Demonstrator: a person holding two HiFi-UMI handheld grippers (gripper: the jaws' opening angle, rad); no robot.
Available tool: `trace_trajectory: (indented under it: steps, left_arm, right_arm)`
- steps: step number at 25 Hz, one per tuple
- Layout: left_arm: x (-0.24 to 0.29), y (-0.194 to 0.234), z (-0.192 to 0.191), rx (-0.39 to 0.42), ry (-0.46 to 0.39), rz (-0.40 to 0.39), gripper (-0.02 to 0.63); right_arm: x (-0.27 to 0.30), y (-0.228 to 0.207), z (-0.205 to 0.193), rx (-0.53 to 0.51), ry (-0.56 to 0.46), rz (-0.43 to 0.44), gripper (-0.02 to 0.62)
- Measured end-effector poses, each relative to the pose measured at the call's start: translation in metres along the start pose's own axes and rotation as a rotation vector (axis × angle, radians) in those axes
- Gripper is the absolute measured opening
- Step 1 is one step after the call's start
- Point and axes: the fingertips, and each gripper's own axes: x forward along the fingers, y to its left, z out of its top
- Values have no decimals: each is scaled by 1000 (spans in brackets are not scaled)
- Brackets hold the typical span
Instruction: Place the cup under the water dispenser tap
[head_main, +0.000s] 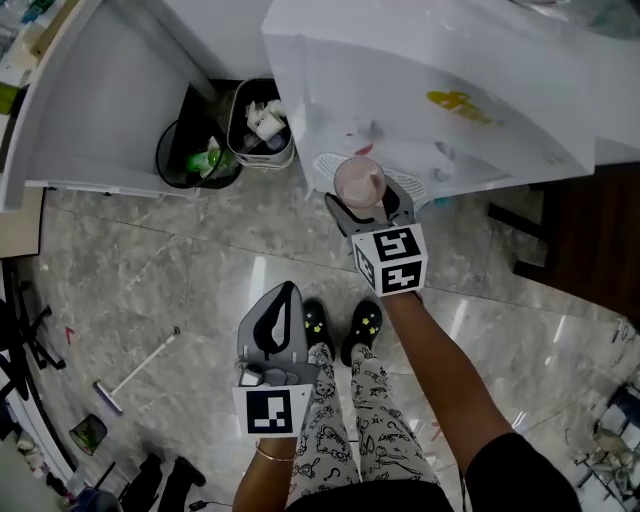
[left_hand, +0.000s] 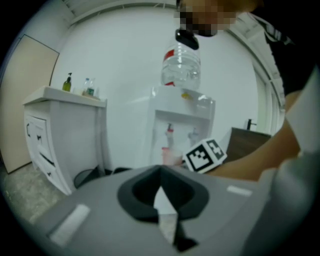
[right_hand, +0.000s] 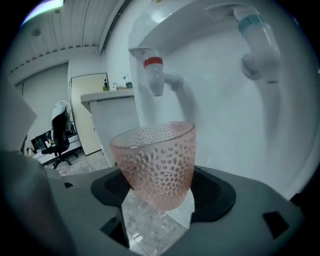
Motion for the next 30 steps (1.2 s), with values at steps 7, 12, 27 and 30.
trace_trajectory:
  steps: [7,12,27,30]
  left_arm:
    - [13,7,3,-29,27,-18,-11]
    - [17,-5,18,-38,12,-89,-11]
    - [16,-22,19,-59,41,-139,-11]
    - [16,-11,21,-90,26,-104,-11]
  right_arm:
    - [35,-13,-8,-1,-3,-76,367]
    - [50,-19,-13,18,-2,-100,368]
    - [59,-17,-28,54,126,-79,368]
    - [55,-15,-27,6,142,-79,368]
